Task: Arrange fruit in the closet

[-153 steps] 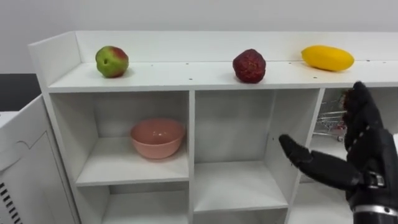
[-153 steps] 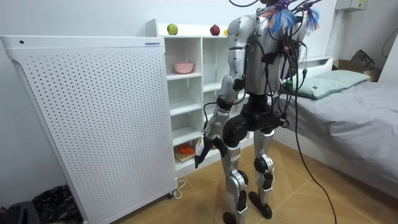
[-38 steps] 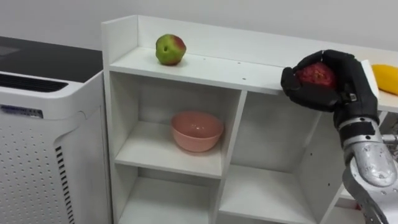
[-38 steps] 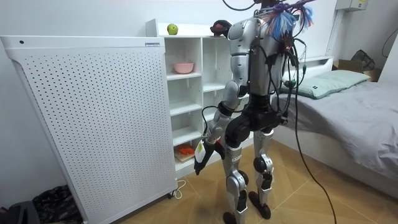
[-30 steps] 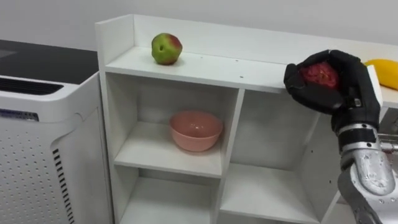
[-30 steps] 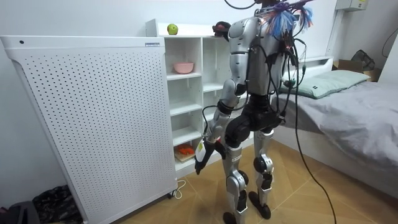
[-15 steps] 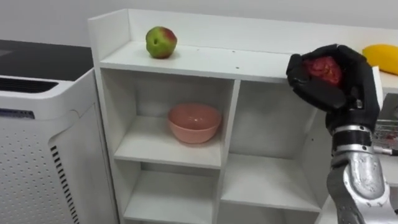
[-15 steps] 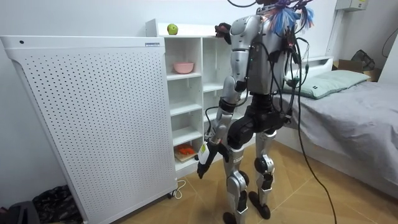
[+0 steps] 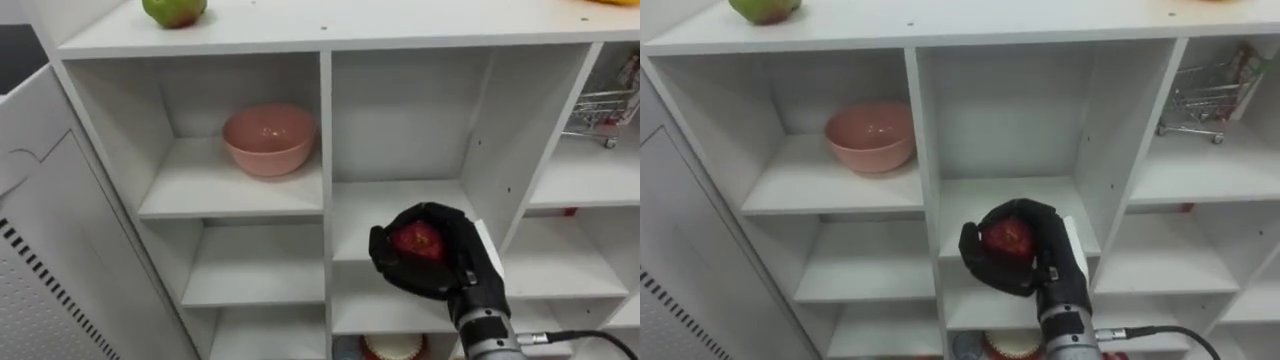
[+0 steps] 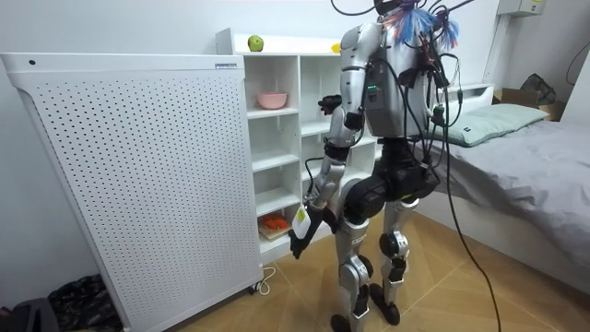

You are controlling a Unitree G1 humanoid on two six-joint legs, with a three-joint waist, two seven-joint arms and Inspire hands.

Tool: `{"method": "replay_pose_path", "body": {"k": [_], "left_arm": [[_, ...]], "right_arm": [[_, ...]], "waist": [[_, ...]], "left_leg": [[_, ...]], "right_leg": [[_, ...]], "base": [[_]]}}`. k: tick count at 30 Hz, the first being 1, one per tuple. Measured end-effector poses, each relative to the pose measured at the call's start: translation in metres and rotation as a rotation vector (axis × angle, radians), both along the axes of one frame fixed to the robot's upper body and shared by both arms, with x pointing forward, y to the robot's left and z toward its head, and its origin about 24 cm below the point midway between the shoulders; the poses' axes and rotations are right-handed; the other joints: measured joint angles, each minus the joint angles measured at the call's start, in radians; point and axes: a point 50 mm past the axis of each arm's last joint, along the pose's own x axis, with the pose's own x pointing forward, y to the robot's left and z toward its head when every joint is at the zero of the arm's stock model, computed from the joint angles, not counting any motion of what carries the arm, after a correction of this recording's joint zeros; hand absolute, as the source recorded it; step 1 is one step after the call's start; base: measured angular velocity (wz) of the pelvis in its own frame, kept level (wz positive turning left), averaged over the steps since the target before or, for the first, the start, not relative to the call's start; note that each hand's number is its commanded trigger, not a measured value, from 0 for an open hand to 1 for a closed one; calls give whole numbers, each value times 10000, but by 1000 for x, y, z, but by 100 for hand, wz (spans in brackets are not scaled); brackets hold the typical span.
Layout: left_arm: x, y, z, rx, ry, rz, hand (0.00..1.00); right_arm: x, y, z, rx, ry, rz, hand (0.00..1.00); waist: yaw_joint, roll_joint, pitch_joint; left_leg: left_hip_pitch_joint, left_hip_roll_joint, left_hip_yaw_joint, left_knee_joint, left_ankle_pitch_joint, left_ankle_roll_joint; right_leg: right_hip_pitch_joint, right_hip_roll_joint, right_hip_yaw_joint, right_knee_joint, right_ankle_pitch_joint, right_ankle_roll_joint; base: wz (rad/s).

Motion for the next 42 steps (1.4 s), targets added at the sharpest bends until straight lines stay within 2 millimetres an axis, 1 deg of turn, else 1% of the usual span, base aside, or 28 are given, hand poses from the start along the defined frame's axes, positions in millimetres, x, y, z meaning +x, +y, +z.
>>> {"method": "replay_pose_path", "body": {"k": [2, 4, 5, 7, 8, 9, 10, 11, 12, 13, 14, 16, 17, 18, 19, 20, 22, 25, 26, 27, 28, 29, 31, 35, 37, 42], "left_arm": [[-1, 1, 0, -99, -76, 315, 0], [-5, 1, 0, -260, -169, 752, 0], [-4, 2, 0, -288, -203, 844, 0], [-4, 2, 0, -373, -283, 1142, 0], [-5, 3, 0, -372, -240, 1179, 0], [-10, 3, -1, -371, -148, 1309, 0], [-15, 4, -2, -341, -35, 1390, 0], [-18, 4, -3, -318, 31, 1410, 0], [-21, 4, -3, -256, 149, 1394, 0], [-24, 4, -4, -203, 235, 1404, 0], [-25, 4, -4, -182, 294, 1380, 0], [-33, 3, -5, -146, 584, 1312, 0], [-35, 3, -6, -143, 644, 1326, 0], [-37, 3, -6, -127, 777, 1280, 0], [-37, 4, -6, -67, 891, 1086, 0], [-36, 4, -6, -35, 912, 982, 0], [-32, 4, -5, -6, 893, 753, 0], [-25, 2, -3, -31, 741, 608, 0], [-23, 2, -3, -25, 713, 573, 0], [-21, 2, -2, -11, 712, 495, 0], [-21, 1, -2, -4, 740, 388, 0], [-21, 0, -2, 1, 770, 335, 0], [-20, 0, -2, 3, 830, 339, 0], [-16, 0, -1, -10, 682, 292, 0], [-12, -1, 1, -45, 528, 254, 0], [-8, -3, 2, -180, 269, 350, 0]], "right_arm": [[-1, 0, -3, 20, 97, -8, 100], [-5, -1, -14, 153, 488, -1, 100], [-6, -2, -15, 284, 573, -15, 100], [-5, -4, -19, 882, 813, -105, 100], [-5, -6, -23, 1003, 989, -161, 100], [-5, -10, -35, 1247, 1514, -345, 100], [-6, -13, -45, 1491, 2043, -509, 100], [-6, -14, -49, 1603, 2255, -583, 100], [-7, -19, -55, 1837, 2626, -739, 100], [-7, -25, -60, 2260, 2925, -888, 100], [-7, -28, -62, 2570, 3051, -949, 100], [-3, -38, -68, 3726, 3561, -1148, 100], [-1, -42, -70, 3965, 3701, -1221, 100], [3, -51, -71, 4485, 3961, -1504, 100], [8, -60, -70, 5090, 4121, -1794, 100], [12, -64, -67, 5331, 4106, -1904, 100], [20, -80, -57, 6479, 3935, -2341, 100], [27, -91, -47, 7739, 3655, -2563, 100], [28, -92, -46, 8018, 3613, -2586, 100], [31, -94, -43, 8675, 3564, -2616, 100], [33, -96, -40, 9232, 3542, -2590, 100], [34, -97, -38, 9466, 3514, -2572, 100], [37, -99, -33, 10479, 3367, -2498, 100], [41, -105, -26, 11556, 3107, -2529, 100], [49, -104, -14, 12085, 2792, -2307, 100], [59, -106, 7, 13165, 2113, -1996, 100]], "waist": [[10, -18, 12], [31, -20, 14], [27, -30, 8], [19, -44, 12], [22, -43, 12], [31, -45, 15], [5, -57, 26], [-12, -59, 32], [-24, -58, 34], [18, -106, 59], [57, -122, 70], [108, -139, 92], [113, -153, 112], [140, -165, 137], [164, -187, 149], [193, -199, 158], [322, -242, 184], [350, -280, 186], [365, -291, 192], [389, -302, 193], [415, -305, 193], [427, -307, 193], [478, -326, 204], [657, -329, 203], [708, -329, 203], [728, -329, 202]], "left_leg": [[-168, -2, -30, 258, 1, 1], [-371, -10, -95, 422, -16, 20], [-475, -18, -113, 507, -29, 31], [-1056, -38, -119, 956, -106, 68], [-1156, -38, -119, 1053, -121, 70], [-1373, -22, -130, 1339, -236, 83], [-1640, -23, -145, 1671, -387, 97], [-1834, -26, -174, 1878, -459, 106], [-2198, -27, -259, 2287, -589, 104], [-2496, -28, -259, 2589, -638, 121], [-2635, -24, -259, 2720, -666, 129], [-3173, -71, -300, 3118, -766, 130], [-3305, -100, -317, 3213, -765, 130], [-3588, -150, -387, 3425, -783, 127], [-3942, -150, -415, 3646, -809, 112], [-4154, -135, -420, 3762, -821, 91], [-4799, -28, -435, 4172, -818, 76], [-5375, -49, -503, 4490, -800, 91], [-5458, -53, -506, 4522, -782, 86], [-5628, -44, -509, 4609, -763, 74], [-5767, -22, -510, 4676, -721, 8], [-5839, -11, -510, 4715, -719, 4], [-6006, -13, -511, 4842, -708, -19], [-6098, 5, -545, 4894, -706, -24], [-6150, -7, -529, 4890, -695, -32], [-6204, -47, -542, 4867, -695, -22]], "right_leg": [[-109, 16, 7, 68, -4, -5], [-191, -5, -27, 107, -10, 1], [-303, -26, -31, 180, -28, 4], [-874, -125, -37, 586, -85, -14], [-955, -136, -34, 658, -89, -19], [-1115, -178, -38, 865, -153, -34], [-1362, -225, -29, 1228, -300, -37], [-1519, -251, -19, 1413, -377, -36], [-1824, -301, -30, 1744, -509, -44], [-2155, -386, -29, 2093, -601, -64], [-2312, -417, -15, 2230, -642, -72], [-2820, -554, -42, 2600, -709, -111], [-2947, -554, -42, 2709, -729, -118], [-3216, -590, -20, 2943, -793, -99], [-3554, -600, 15, 3138, -836, -68], [-3747, -597, 27, 3222, -842, -83], [-4305, -648, 9, 3492, -813, -157], [-4850, -731, -18, 3834, -855, -231], [-4942, -740, -14, 3880, -862, -241], [-5094, -741, -14, 3951, -864, -279], [-5218, -715, -12, 3980, -861, -301], [-5276, -709, -15, 4001, -862, -313], [-5427, -679, -26, 4072, -826, -375], [-5501, -637, -20, 4083, -802, -407], [-5572, -660, -27, 4081, -743, -428], [-5606, -710, -48, 4087, -719, -429]], "base": [[8], [8], [11], [6], [0], [3], [4], [8], [12], [13], [10], [8], [12], [14], [13], [6], [4], [9], [5], [0], [0], [0], [-4], [-1], [-4], [3]]}}
